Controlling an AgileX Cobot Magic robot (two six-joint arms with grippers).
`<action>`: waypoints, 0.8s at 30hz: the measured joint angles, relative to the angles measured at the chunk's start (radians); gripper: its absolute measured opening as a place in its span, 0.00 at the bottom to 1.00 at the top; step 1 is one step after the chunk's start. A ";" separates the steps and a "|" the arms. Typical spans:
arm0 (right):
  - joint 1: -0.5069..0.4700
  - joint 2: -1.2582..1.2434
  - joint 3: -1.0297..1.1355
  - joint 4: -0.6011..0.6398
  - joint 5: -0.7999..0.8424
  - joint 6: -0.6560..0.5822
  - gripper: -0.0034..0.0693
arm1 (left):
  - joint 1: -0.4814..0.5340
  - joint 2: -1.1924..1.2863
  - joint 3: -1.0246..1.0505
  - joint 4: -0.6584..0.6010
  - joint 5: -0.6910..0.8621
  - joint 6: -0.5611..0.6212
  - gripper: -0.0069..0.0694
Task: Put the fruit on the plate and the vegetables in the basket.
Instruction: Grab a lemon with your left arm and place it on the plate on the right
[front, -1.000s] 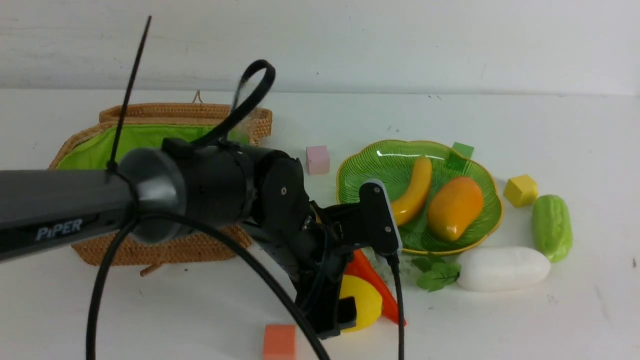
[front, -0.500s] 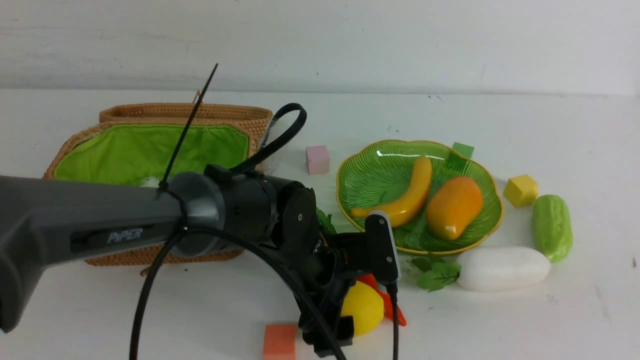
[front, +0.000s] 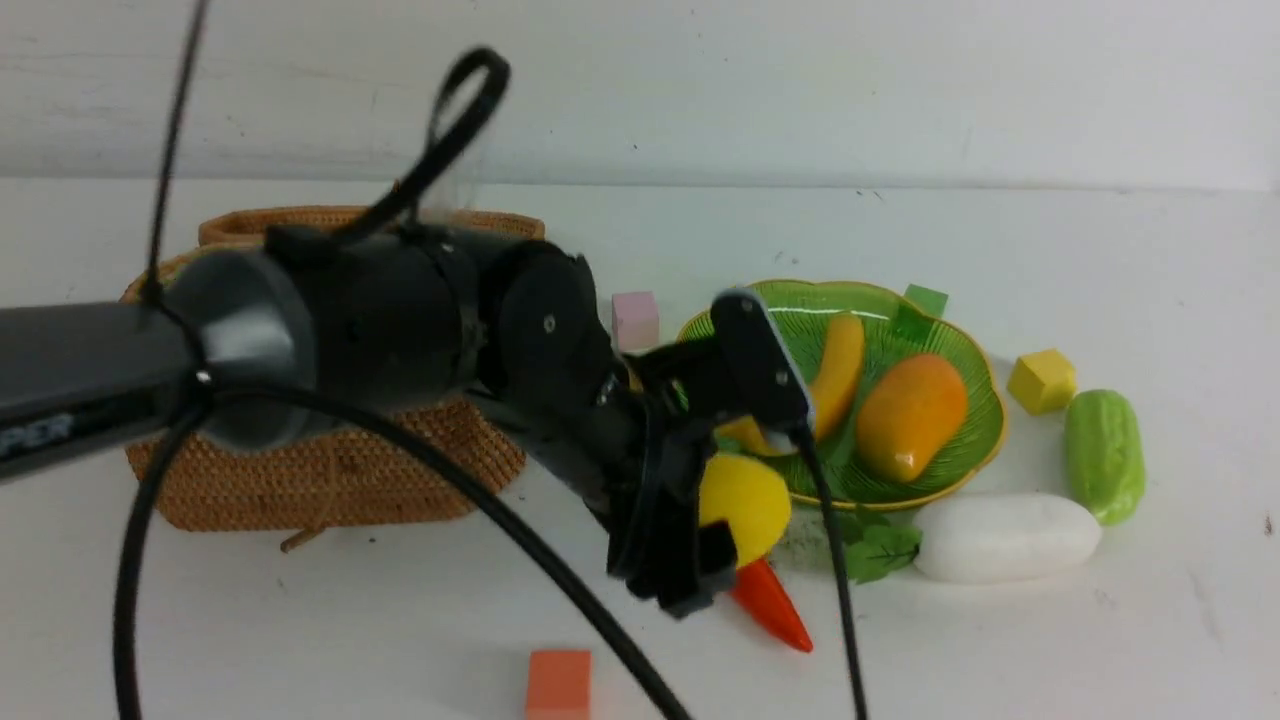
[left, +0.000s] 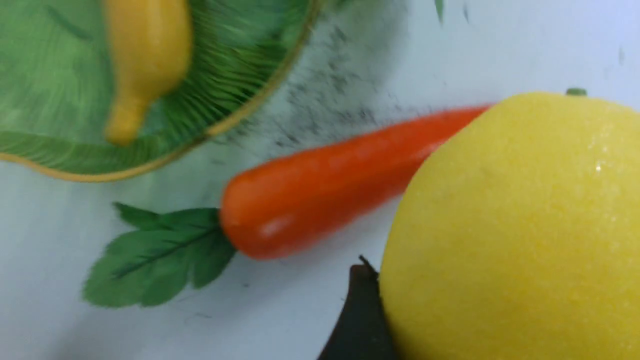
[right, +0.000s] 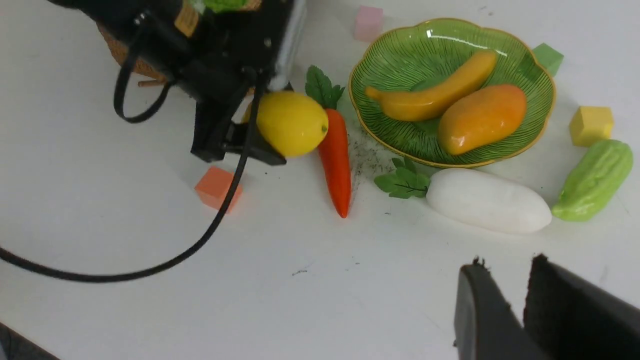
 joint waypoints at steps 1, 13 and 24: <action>0.000 0.000 0.000 0.000 -0.004 0.000 0.26 | 0.000 0.000 -0.022 0.001 0.000 -0.036 0.84; 0.000 0.011 0.000 0.026 -0.038 0.000 0.26 | 0.052 0.460 -0.678 0.035 0.024 -0.333 0.84; 0.000 0.012 0.000 0.027 0.020 0.000 0.26 | 0.070 0.609 -0.805 0.083 0.033 -0.388 0.92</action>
